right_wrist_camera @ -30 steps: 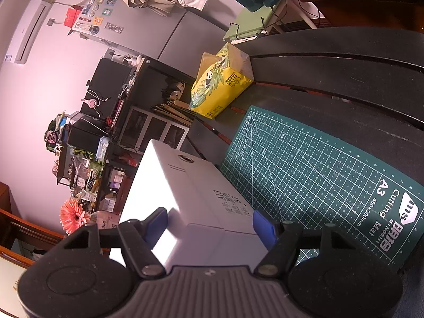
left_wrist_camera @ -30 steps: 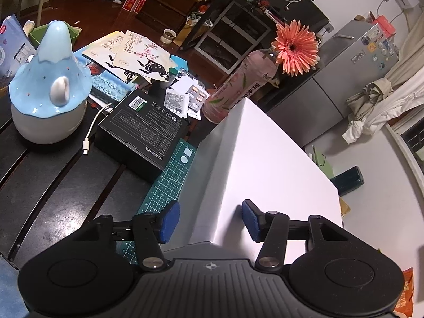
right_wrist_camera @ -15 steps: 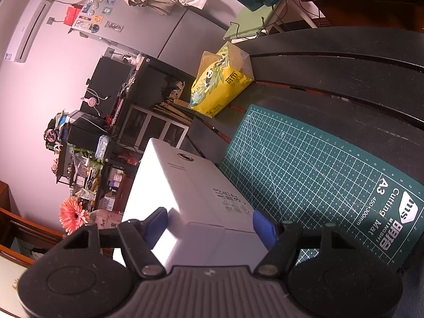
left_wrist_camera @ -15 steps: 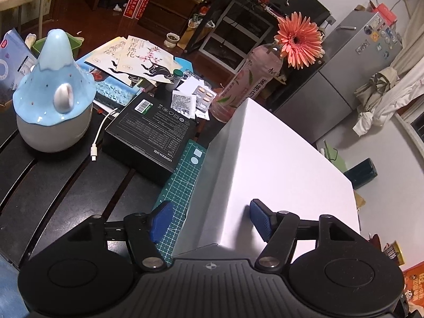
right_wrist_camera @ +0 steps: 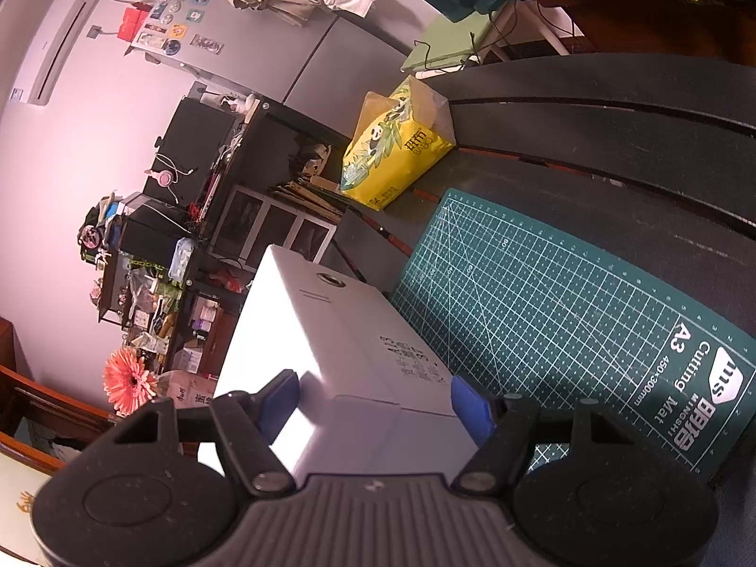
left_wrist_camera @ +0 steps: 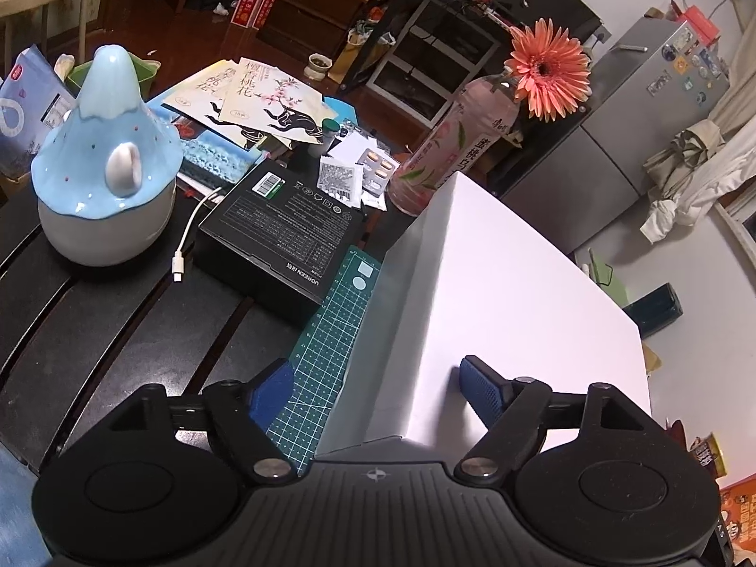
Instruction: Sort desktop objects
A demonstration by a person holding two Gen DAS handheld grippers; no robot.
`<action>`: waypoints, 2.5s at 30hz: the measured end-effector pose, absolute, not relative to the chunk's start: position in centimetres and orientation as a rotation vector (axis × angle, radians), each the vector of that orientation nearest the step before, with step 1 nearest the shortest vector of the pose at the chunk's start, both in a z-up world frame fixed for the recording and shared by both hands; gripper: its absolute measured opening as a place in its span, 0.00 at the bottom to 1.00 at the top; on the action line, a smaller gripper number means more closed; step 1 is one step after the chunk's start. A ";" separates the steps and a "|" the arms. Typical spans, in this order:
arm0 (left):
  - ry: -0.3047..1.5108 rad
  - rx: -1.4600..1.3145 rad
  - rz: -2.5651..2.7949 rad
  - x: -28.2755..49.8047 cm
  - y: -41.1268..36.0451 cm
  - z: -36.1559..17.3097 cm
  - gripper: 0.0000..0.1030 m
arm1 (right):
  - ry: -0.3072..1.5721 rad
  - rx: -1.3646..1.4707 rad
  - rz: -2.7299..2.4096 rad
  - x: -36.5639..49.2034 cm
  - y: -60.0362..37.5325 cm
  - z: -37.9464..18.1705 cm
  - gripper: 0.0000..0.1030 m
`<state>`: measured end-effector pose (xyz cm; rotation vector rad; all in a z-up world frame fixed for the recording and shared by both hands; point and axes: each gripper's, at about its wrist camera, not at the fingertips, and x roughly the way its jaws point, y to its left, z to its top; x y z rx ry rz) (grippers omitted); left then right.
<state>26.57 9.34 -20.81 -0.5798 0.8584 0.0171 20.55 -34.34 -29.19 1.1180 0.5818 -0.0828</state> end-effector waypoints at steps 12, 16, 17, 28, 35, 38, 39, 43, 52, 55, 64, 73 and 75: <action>0.877 -0.580 0.025 26.8 9.3 -20.6 0.77 | 0.574 1.015 -0.092 19.8 -34.2 -27.3 0.58; 0.880 -0.580 0.025 26.9 9.3 -20.5 0.75 | 0.542 0.934 -0.097 19.1 -34.0 -25.8 0.53; 0.878 -0.583 0.028 26.9 9.4 -20.4 0.73 | 0.536 0.913 -0.098 19.0 -33.9 -25.4 0.52; 0.814 -0.645 0.026 26.2 11.0 -18.1 0.60 | 0.522 0.754 -0.035 18.7 -32.2 -21.7 0.45; 0.808 -0.715 -0.080 26.0 11.0 -16.8 0.58 | 0.563 0.622 0.029 20.2 -29.4 -19.0 0.44; 0.810 -0.732 -0.113 26.0 10.6 -16.6 0.56 | 0.603 0.515 0.076 21.6 -27.6 -17.6 0.44; 0.812 -0.736 -0.121 26.0 10.4 -16.6 0.55 | 0.612 0.470 0.089 22.0 -26.8 -17.0 0.44; 0.829 -0.766 -0.152 26.2 9.9 -17.0 0.48 | 0.658 0.332 0.149 24.1 -24.2 -14.6 0.43; 0.884 -0.799 -0.171 26.6 9.9 -17.9 0.40 | 0.720 0.210 0.256 29.8 -18.2 -9.6 0.43; 0.910 -0.788 -0.168 26.8 9.8 -18.1 0.37 | 0.768 0.179 0.297 31.9 -15.6 -9.1 0.36; 0.943 -0.798 -0.164 27.1 10.2 -18.5 0.31 | 0.801 0.026 0.318 36.4 -9.3 -9.8 0.14; 0.961 -0.787 -0.171 27.5 10.3 -18.6 0.26 | 0.853 -0.138 0.285 39.8 -5.1 -11.8 0.13; 0.965 -0.790 -0.171 27.5 10.4 -18.6 0.24 | 0.882 -0.142 0.289 40.7 -4.6 -12.4 0.13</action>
